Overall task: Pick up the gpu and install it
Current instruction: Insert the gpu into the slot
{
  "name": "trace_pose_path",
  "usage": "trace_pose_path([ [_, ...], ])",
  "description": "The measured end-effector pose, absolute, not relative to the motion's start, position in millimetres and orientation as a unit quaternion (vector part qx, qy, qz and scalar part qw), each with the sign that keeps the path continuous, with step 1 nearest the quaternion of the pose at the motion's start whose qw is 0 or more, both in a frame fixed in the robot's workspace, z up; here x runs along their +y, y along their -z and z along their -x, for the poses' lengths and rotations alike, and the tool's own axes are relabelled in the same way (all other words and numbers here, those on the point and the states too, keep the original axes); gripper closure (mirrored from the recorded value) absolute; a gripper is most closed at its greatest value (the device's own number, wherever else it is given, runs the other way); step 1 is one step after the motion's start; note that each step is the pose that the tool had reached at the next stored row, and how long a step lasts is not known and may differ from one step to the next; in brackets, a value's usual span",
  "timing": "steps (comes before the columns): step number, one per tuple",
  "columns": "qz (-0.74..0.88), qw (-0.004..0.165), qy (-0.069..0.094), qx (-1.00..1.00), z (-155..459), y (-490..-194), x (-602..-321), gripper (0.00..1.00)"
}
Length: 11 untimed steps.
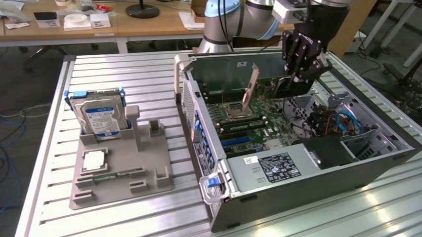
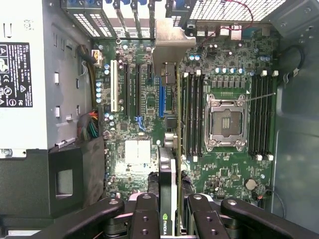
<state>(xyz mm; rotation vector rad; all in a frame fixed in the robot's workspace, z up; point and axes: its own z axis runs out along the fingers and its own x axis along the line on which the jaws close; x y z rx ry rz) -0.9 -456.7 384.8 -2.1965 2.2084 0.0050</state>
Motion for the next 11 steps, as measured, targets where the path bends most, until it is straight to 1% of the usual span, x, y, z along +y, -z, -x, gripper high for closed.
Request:
trace_pose_path([
  [11,0.705,0.013,-0.002,0.709,1.0,-383.3,-456.7,0.73],
])
